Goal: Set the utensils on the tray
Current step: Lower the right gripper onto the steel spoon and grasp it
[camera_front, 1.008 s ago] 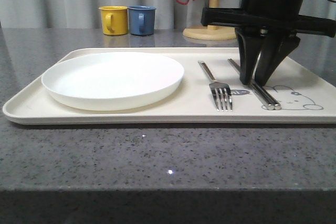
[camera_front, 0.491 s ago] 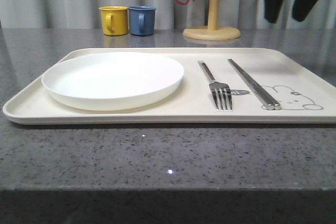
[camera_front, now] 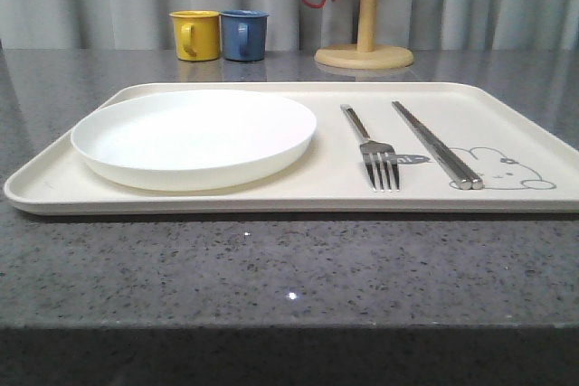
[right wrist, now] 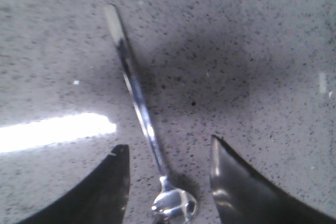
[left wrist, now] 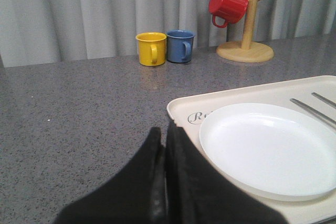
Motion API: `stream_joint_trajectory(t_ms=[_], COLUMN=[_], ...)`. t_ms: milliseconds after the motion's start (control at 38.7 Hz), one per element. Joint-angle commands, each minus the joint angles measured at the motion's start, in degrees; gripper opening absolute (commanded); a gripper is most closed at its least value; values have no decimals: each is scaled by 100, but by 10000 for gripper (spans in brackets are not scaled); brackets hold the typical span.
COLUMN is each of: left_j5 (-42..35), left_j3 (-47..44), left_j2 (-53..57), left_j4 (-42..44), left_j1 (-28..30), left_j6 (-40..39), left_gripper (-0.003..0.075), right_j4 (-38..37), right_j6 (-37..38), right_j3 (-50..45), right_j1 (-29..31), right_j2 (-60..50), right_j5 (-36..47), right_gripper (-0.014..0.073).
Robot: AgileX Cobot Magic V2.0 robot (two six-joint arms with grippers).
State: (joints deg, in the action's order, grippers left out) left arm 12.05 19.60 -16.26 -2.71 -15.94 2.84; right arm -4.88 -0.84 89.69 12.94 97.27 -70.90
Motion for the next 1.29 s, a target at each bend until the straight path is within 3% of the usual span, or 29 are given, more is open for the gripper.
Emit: stream_joint_trajectory(t_ms=[0,620,724,879,957,1112,1267], left_j5=[-485,-485,-485,-485,-485,-485,-485], left_j3=[151,151,151,151,151,151,151], left_j2=[-38,-38,-38,-38,-38,-38,-38], left_j4=[-47,-47,-47,-47,-47,-47,-47], left_j1=[11,11,11,11,11,11,11], left_j6=[-57,-57,-57,-57,-57,-57,-57], left_gripper=[-18,-18,-18,-18,-18,-18,-18], right_j4=[87,323,323,328,328,328,322], right_j6=[-250,-479,-479,-479,-479,-460,34], right_j3=[113,108,108,108,108,113,125], right_j1=[74,68,68,68,68,68,68], right_j2=[-77,755,755,755,755,731,450], right_j5=[-322,-226,-240,-293,-321,-469,-564], right_gripper=[383,374,282,32,-32,-50,-48])
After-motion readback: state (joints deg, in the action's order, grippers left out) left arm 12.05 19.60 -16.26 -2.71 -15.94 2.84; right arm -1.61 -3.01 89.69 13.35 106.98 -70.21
